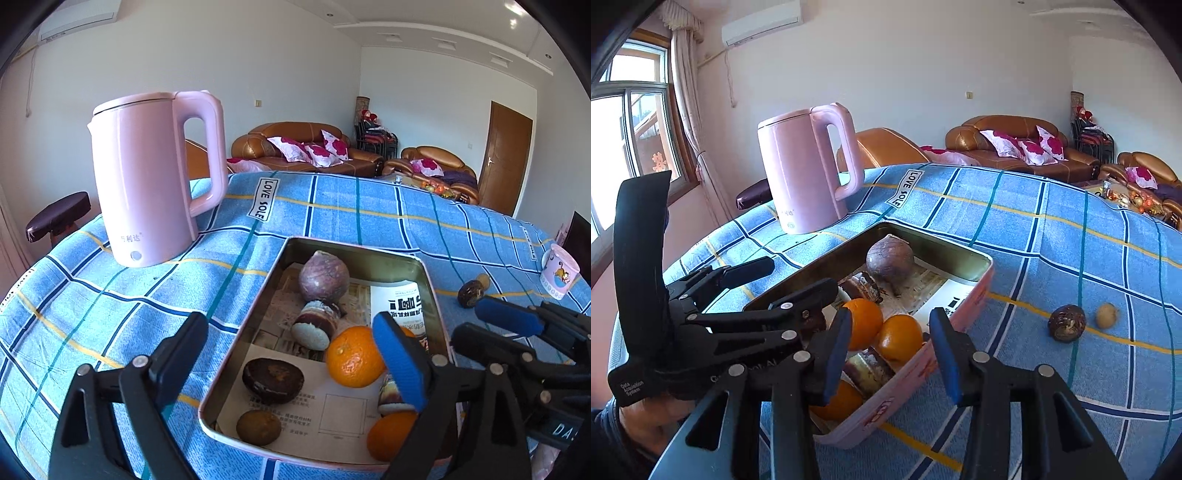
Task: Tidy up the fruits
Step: 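Open the left gripper over the tin while right releases the cake inside, then close the right gripper on the dark brown round snack while left approaches tan fruit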
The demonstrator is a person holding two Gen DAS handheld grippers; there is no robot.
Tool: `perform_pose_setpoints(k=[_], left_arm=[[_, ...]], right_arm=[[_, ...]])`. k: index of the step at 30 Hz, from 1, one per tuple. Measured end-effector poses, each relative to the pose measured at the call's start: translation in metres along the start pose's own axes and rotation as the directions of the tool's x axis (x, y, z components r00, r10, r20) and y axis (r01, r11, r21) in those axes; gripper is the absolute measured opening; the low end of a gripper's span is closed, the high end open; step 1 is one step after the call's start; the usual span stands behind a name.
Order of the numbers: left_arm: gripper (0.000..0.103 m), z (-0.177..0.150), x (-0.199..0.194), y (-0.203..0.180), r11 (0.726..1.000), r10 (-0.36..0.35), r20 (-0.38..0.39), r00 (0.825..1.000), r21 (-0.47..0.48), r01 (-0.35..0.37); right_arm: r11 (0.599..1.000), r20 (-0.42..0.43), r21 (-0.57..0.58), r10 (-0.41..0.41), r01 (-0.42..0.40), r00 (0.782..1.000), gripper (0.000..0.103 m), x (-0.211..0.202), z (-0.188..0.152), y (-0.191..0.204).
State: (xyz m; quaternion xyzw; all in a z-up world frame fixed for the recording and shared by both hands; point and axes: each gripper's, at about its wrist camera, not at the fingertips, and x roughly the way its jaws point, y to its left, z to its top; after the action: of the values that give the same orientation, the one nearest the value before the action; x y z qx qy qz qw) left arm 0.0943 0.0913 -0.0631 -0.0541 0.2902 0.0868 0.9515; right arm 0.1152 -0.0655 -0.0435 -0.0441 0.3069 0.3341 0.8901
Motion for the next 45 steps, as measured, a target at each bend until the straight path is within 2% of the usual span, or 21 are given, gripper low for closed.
perform_pose_setpoints(k=[4,6,10,19,26,28,29,32,36,39,42,45], left_arm=[[0.099,0.004,-0.002,-0.008,1.000,-0.013,0.012,1.000,-0.007,0.013],[0.100,0.007,0.000,-0.016,1.000,-0.013,0.014,1.000,0.002,0.013],[0.100,0.015,0.002,-0.032,1.000,-0.022,0.021,1.000,0.022,0.021],[0.103,0.036,0.004,-0.056,0.998,-0.027,0.042,0.999,0.053,0.024],[0.103,0.044,0.010,-0.067,0.996,-0.005,0.046,0.999,0.089,0.000],[0.103,0.046,0.012,-0.070,0.996,-0.002,0.043,0.999,0.091,-0.002],[0.103,0.047,0.012,-0.072,0.996,-0.005,0.041,0.999,0.093,0.001],[0.103,0.049,0.012,-0.084,0.994,-0.007,0.035,0.999,0.110,0.003],[0.103,0.049,0.016,-0.111,0.990,-0.038,0.006,0.999,0.133,0.037],[0.103,0.048,0.024,-0.135,0.987,-0.082,-0.041,0.996,0.138,0.087],[0.103,0.045,0.035,-0.162,0.980,-0.107,-0.080,0.991,0.161,0.119],[0.103,0.044,0.048,-0.185,0.977,-0.108,-0.090,0.990,0.177,0.122]], right_arm=[[0.996,0.011,0.006,-0.091,0.091,0.996,0.048,-0.017,-0.006,-0.027],[0.987,0.002,0.011,-0.161,0.161,0.987,0.052,-0.023,-0.008,-0.044],[0.965,-0.019,0.024,-0.261,0.262,0.965,0.052,-0.027,-0.009,-0.074],[0.946,-0.067,-0.053,-0.322,0.319,0.944,0.052,0.011,0.005,-0.092],[0.945,-0.168,-0.064,-0.326,0.319,0.930,0.052,0.046,0.007,-0.106],[0.954,-0.205,-0.045,-0.300,0.298,0.932,0.043,0.053,0.005,-0.111],[0.957,-0.197,-0.031,-0.290,0.289,0.937,0.039,0.051,0.006,-0.113],[0.963,-0.140,-0.012,-0.269,0.270,0.953,0.039,0.039,0.007,-0.114],[0.954,-0.082,0.023,-0.296,0.298,0.952,0.039,0.017,0.006,-0.125],[0.943,-0.059,0.114,-0.309,0.314,0.949,0.039,-0.002,0.002,-0.152],[0.914,-0.068,0.176,-0.359,0.365,0.931,0.039,-0.014,-0.005,-0.179],[0.877,-0.091,0.193,-0.430,0.439,0.898,0.039,-0.022,-0.012,-0.199]])
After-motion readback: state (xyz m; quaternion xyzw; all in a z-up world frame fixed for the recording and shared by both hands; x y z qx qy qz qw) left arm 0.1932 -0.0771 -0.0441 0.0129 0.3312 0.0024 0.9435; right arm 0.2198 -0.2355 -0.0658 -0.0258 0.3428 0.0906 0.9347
